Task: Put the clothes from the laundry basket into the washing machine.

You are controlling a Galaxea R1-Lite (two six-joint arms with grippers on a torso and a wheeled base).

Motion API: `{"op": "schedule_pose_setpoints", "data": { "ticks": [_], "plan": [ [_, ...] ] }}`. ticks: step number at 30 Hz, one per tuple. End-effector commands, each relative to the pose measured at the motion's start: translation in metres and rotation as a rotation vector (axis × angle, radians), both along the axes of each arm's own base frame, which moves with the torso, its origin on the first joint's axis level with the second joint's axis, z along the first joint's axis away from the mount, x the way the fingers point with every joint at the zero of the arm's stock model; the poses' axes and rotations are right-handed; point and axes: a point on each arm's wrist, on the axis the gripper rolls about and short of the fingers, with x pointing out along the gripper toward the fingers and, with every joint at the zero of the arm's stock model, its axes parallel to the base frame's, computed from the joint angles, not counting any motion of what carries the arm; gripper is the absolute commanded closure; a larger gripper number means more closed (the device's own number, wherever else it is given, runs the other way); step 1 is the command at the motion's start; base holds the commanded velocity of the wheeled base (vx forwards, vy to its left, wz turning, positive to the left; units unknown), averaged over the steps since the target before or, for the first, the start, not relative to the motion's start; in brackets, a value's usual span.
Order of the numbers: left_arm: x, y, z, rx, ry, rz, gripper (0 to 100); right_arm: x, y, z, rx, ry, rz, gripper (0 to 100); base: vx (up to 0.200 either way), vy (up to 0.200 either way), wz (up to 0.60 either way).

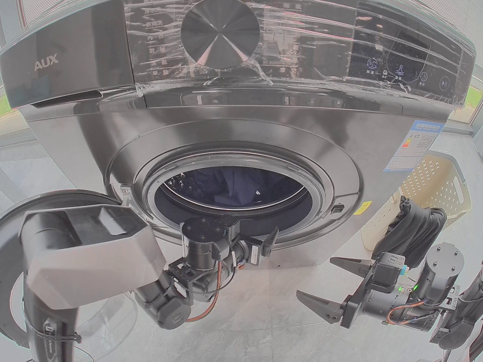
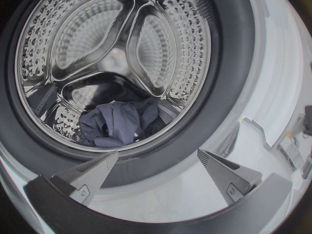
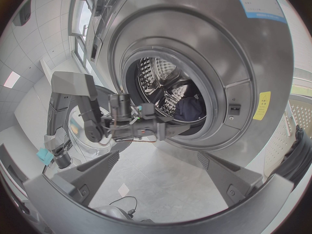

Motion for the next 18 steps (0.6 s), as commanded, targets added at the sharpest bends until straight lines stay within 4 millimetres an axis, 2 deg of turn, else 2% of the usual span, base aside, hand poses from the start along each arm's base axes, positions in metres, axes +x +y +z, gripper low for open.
{"op": "schedule_pose_setpoints", "data": {
  "ticks": [1, 2, 4, 6, 9, 18],
  "plan": [
    [-0.065, 0.025, 0.053, -0.046, -0.037, -0.083, 0, -0.018, -0.023, 0.018, 0.052, -0.057, -0.028, 0, 0.0, 0.0, 0.0],
    [-0.072, 0.03, 0.056, -0.045, -0.033, -0.089, 0, -0.02, -0.026, 0.019, 0.055, -0.06, -0.033, 0, 0.0, 0.0, 0.0],
    [-0.075, 0.032, 0.057, -0.044, -0.032, -0.091, 0, -0.021, -0.027, 0.02, 0.056, -0.061, -0.036, 0, 0.0, 0.0, 0.0],
    [-0.104, 0.052, 0.067, -0.05, -0.039, -0.117, 0, -0.023, -0.038, 0.025, 0.071, -0.081, -0.074, 0, 0.0, 0.0, 0.0],
    [-0.124, 0.07, 0.073, -0.063, -0.048, -0.126, 0, -0.024, -0.047, 0.034, 0.099, -0.124, -0.112, 0, 0.0, 0.0, 0.0],
    [-0.159, 0.112, 0.075, -0.088, -0.062, -0.096, 0, -0.028, -0.077, 0.039, 0.076, -0.111, -0.261, 0, 0.0, 0.0, 0.0]
  ]
}}
